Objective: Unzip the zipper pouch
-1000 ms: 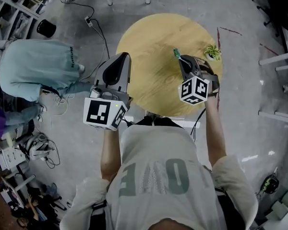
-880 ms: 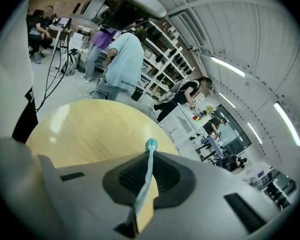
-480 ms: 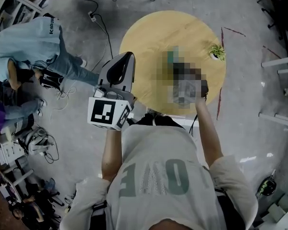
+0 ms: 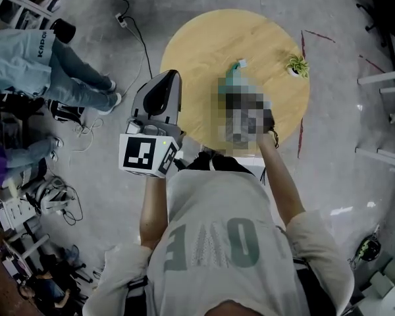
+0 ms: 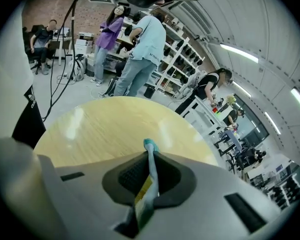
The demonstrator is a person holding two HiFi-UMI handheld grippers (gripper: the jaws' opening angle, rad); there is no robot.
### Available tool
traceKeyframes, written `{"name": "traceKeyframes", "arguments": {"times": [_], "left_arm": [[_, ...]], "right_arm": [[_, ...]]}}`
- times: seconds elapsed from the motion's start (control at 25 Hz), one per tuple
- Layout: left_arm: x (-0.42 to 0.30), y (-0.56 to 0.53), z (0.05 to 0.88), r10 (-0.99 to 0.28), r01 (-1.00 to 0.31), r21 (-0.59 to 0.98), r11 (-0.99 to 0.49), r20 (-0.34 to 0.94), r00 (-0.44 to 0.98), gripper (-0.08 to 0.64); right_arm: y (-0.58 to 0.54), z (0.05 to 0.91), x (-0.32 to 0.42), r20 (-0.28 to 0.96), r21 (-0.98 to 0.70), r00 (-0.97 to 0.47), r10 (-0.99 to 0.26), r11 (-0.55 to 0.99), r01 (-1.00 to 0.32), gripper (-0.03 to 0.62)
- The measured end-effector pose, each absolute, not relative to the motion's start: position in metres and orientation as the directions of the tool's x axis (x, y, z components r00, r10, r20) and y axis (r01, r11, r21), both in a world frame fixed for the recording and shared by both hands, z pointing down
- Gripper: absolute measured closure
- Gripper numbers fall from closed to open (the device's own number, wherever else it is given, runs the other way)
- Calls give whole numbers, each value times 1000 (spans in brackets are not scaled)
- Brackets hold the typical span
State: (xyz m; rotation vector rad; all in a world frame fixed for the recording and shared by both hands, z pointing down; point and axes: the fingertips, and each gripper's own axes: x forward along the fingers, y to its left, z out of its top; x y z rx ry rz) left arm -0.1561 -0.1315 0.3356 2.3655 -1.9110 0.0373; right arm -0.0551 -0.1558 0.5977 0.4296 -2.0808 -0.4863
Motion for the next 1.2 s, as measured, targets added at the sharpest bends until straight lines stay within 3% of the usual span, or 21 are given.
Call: {"name": "traceKeyframes", "arguments": {"times": [0.68,0.76,0.84,1.2], "left_arm": [[-152,-141,344,-970,-973,79,-218,93,225,531],[-150,-141,343,-969,-972,83,-221,91,228,531],[-150,-141,343,-969,-971,84,-225,89,232,531],[-145,-141,336,-967,-966,85,-244,55,249,531]], "right_arm": [[-145,641,-52,811,327,-464,-356,934,-146,552],[-142,641,-51,819,289,-472,-326,945,-152,516],[-139,641,-53,825,244,-483,-293,956,-162,434],[-154,593,-47,749,192,-568,-342,932,-309,394]]}}
